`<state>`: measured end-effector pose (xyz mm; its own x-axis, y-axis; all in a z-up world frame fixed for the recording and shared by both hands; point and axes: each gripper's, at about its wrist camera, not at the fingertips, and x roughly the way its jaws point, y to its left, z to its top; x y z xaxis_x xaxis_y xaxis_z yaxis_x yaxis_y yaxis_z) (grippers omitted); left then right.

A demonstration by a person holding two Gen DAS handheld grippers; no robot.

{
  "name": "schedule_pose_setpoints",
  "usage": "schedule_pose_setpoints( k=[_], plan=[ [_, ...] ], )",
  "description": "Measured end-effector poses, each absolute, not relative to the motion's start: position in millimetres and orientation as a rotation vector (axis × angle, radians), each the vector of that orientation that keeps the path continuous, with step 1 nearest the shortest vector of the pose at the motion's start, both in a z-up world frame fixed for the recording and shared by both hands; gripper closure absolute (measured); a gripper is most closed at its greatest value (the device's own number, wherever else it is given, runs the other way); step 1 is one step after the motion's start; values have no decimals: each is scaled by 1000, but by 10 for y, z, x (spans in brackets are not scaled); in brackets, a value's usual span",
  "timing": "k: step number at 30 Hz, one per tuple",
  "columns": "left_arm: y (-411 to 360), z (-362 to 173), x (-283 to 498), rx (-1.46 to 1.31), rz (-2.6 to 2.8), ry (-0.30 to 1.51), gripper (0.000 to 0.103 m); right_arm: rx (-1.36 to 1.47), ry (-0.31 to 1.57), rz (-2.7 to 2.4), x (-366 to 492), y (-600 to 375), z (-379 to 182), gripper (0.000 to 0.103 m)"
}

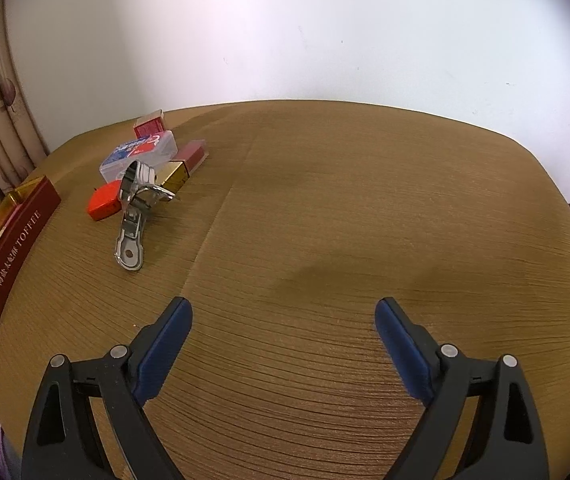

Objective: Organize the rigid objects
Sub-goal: 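Carry the yellow cube into the tin tray and open the left tool, then grasp the silver spring clip with the right tool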

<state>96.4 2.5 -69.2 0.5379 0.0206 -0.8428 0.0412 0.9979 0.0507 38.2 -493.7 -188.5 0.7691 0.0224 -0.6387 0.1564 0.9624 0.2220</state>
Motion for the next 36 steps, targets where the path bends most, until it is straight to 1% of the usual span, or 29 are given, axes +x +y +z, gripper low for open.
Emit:
schedule_pose_setpoints(
  k=[9, 14, 19, 22, 26, 29, 32, 35, 36],
  plan=[
    [16, -828, 973, 115, -20, 964, 73, 242, 726, -79, 473, -4864, -1912, 12],
    [34, -816, 941, 84, -30, 960, 71, 239, 733, -81, 492, -4843, -1926, 12],
    [125, -634, 802, -13, 2, 927, 70, 238, 734, -80, 492, -4834, -1927, 11],
    [92, -489, 622, -28, 12, 884, 66, 238, 736, -80, 490, -4825, -1930, 11],
    [-23, -339, 342, -55, -1, 834, 66, 238, 714, -68, 451, -4806, -1916, 10],
    [-130, -304, 169, -75, -41, 833, 66, 229, 690, -33, 400, -4774, -1884, 10],
    [-239, -304, 26, -102, -87, 822, 66, 163, 673, 13, 405, -4605, -1751, 10],
    [-386, -346, -77, -74, -111, 808, 66, 64, 635, 73, 479, -4324, -1454, 10],
    [-434, -368, -89, -52, -116, 807, 66, 1, 620, 90, 554, -4182, -1305, 9]
  ],
)
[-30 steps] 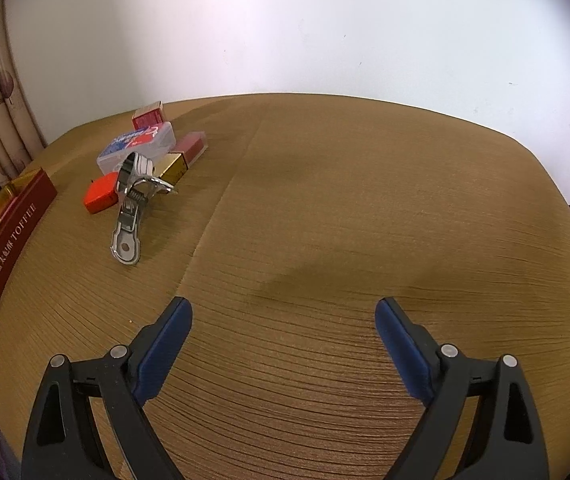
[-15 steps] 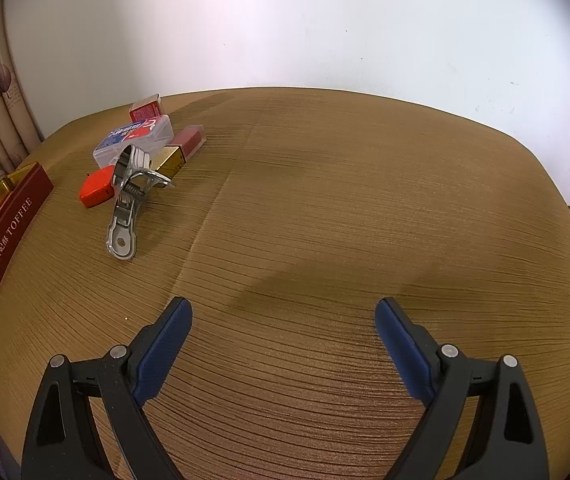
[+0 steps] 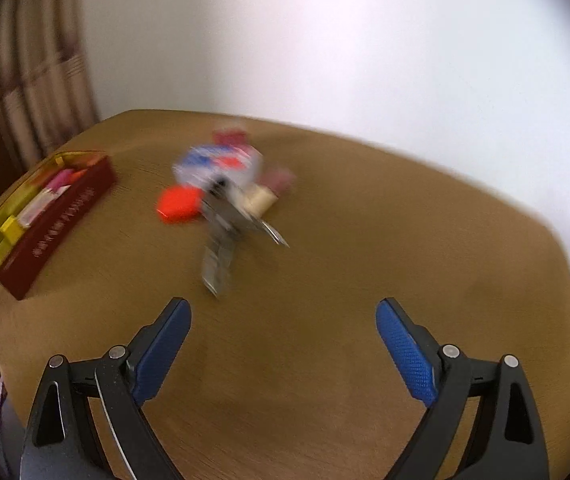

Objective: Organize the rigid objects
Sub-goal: 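Grasp the silver spring clip with the right tool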

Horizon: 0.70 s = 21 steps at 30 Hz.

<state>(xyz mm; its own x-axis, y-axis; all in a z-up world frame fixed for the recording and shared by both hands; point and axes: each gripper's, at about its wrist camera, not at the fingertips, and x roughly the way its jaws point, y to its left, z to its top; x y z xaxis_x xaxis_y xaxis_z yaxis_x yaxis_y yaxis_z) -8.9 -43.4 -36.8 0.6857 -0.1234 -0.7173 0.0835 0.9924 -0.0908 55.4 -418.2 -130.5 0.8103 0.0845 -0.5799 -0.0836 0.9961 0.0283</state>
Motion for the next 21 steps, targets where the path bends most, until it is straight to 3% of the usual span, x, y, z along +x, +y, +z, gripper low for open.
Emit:
schedule_pose_setpoints(
  k=[6, 12, 14, 17, 18, 21],
  plan=[
    [-501, -366, -144, -26, -157, 795, 66, -185, 680, 132, 1125, -3759, -1027, 4],
    [-437, -367, -130, -49, -171, 805, 66, -314, 790, 103, 1549, -3467, -1210, 7],
    [-410, -379, -112, -69, -185, 823, 66, -335, 821, 81, 1616, -3460, -1291, 17],
    [-392, -408, -88, -79, -188, 842, 66, -331, 888, 66, 1751, -3467, -1393, 47],
    [-389, -413, -82, -80, -190, 845, 66, -334, 906, 55, 1782, -3471, -1427, 63],
    [-389, -441, -62, -82, -190, 858, 66, -328, 936, 48, 1823, -3490, -1488, 66]
  ],
)
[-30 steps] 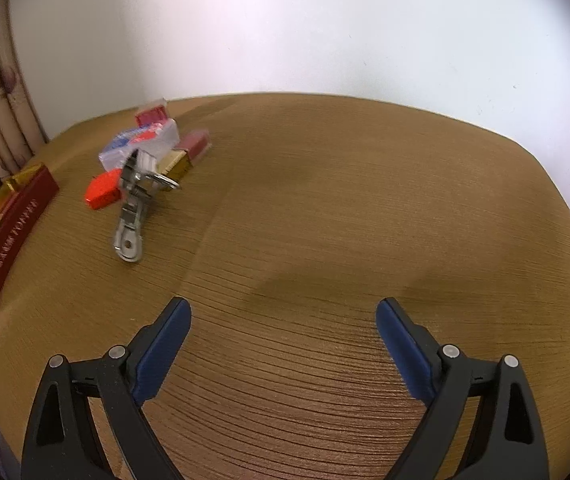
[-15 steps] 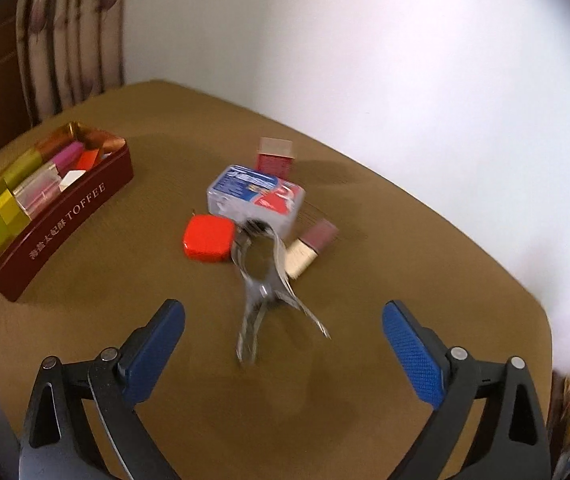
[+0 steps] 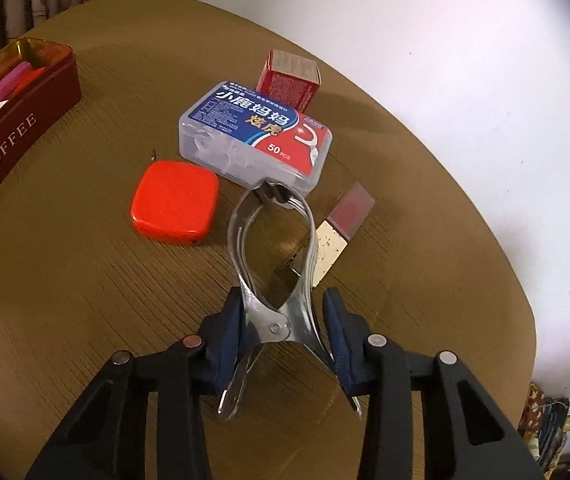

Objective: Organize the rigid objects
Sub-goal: 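Grasp the silver spring clip with the right tool, then carry the silver clip into the tin tray and release it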

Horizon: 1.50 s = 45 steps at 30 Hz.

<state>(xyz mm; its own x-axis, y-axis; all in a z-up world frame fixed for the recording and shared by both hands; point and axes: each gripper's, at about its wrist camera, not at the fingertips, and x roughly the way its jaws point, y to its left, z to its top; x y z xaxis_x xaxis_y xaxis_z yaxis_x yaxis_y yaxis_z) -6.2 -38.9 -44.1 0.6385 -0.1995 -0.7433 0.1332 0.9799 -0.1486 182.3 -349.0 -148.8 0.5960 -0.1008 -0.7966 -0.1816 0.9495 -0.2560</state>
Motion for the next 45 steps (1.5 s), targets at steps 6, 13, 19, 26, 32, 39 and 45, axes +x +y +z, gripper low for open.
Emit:
schedule_pose_setpoints(
  k=[6, 13, 19, 26, 32, 39, 45],
  plan=[
    [-365, -445, -53, -98, -176, 857, 66, -224, 909, 76, 1722, -3634, -1388, 69],
    [-391, -464, -61, -95, -180, 869, 66, -85, 821, 144, 1344, -3640, -1048, 70],
    [-370, -454, -64, -104, -164, 864, 66, 54, 789, 286, 1235, -3264, -766, 70],
    [-262, -436, -57, -150, -152, 861, 66, 195, 767, 514, 1388, -2537, -435, 70],
    [-218, -406, -72, -141, -136, 835, 66, 195, 817, 569, 1617, -1868, -572, 70],
    [-180, -441, -60, -151, -133, 851, 66, 184, 847, 545, 1686, -1648, -763, 69],
    [-83, -479, -4, -194, -101, 862, 66, 202, 855, 546, 1742, -1644, -807, 71]
  ],
)
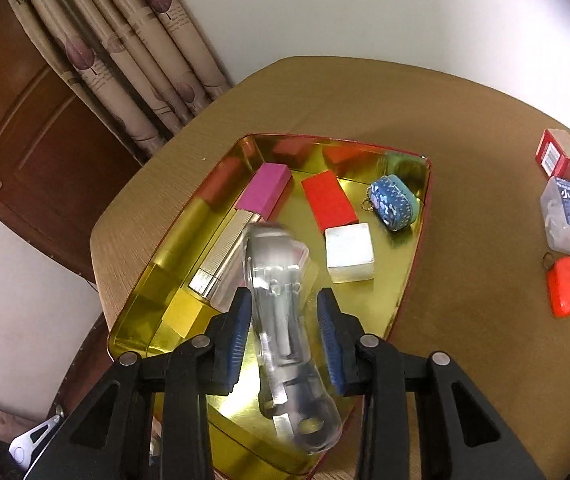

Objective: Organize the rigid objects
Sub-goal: 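Carry the silver clip into the tin tray and release it, then reach the left tool to the red square case and grasp it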

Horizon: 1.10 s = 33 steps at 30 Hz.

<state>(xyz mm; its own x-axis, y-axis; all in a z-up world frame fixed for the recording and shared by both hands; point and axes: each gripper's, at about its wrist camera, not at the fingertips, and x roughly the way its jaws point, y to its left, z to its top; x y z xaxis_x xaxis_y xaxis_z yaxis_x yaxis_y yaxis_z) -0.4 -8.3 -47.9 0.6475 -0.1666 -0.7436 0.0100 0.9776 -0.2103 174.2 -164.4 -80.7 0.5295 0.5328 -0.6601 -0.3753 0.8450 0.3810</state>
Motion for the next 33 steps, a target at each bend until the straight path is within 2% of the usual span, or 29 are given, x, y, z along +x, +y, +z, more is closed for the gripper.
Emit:
schedule_pose_setpoints(
  k=[8, 15, 24, 27, 30, 33],
  plan=[
    [7, -536, 53, -231, -58, 879, 66, 235, 829, 526, 1678, -1760, -822, 69],
    [-39, -538, 39, -196, -59, 871, 66, 363, 708, 478, 1455, -2435, -778, 69],
    [-229, -520, -26, -111, -82, 850, 66, 283, 701, 62, 1026, -3763, -1345, 67],
    [-366, -513, -70, -57, -106, 838, 66, 248, 726, -71, 944, -4179, -1549, 62],
    [-548, -509, -130, -4, -147, 832, 66, 228, 753, -167, 908, -4509, -1700, 52],
    [-769, -489, -218, 60, -198, 817, 66, 219, 773, -223, 919, -4831, -1815, 50]
  ],
)
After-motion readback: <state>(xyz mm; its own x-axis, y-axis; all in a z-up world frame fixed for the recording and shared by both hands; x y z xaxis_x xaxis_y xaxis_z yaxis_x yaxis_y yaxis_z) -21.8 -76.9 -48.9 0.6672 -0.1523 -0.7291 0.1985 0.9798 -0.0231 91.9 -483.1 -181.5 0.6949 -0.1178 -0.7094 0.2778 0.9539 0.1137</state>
